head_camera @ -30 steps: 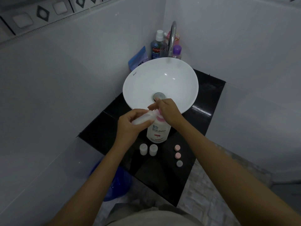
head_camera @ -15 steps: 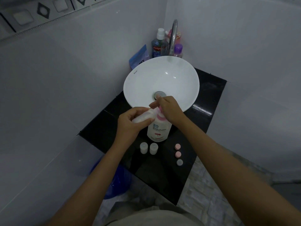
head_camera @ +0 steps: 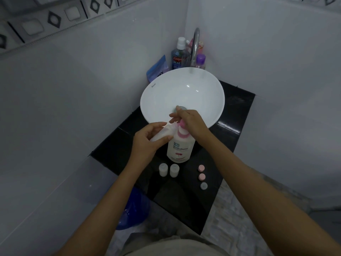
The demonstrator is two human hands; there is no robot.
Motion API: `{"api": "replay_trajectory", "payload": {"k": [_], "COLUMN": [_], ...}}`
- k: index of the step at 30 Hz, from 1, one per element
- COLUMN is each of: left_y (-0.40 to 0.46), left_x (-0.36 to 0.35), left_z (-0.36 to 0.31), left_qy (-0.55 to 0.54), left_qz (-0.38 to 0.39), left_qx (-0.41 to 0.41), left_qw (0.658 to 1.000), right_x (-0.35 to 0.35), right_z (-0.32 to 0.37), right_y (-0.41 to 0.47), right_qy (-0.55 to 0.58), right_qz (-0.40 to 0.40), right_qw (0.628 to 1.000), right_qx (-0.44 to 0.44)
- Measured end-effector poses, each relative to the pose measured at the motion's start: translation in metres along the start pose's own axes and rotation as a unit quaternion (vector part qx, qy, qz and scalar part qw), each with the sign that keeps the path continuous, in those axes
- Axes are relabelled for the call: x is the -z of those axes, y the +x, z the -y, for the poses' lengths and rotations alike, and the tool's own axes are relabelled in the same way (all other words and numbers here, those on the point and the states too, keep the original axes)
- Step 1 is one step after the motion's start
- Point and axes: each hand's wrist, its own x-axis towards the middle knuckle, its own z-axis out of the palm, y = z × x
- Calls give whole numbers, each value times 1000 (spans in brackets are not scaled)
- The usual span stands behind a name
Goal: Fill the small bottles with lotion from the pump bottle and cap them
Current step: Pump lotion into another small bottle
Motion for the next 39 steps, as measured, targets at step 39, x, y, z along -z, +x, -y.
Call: {"api": "replay_trajectory", "payload": {"k": [39], "left_y": [-64], "left_x": [7], "left_z": [49], "left_qy": [22], "left_qz": [42], "left_qx": [114], "left_qw": [992], "right_x": [23], "right_z": [-149], "right_y": [-64], "right_qy": [-358], "right_qz": [-57], "right_qw": [919], "right_qx": [-154]}}
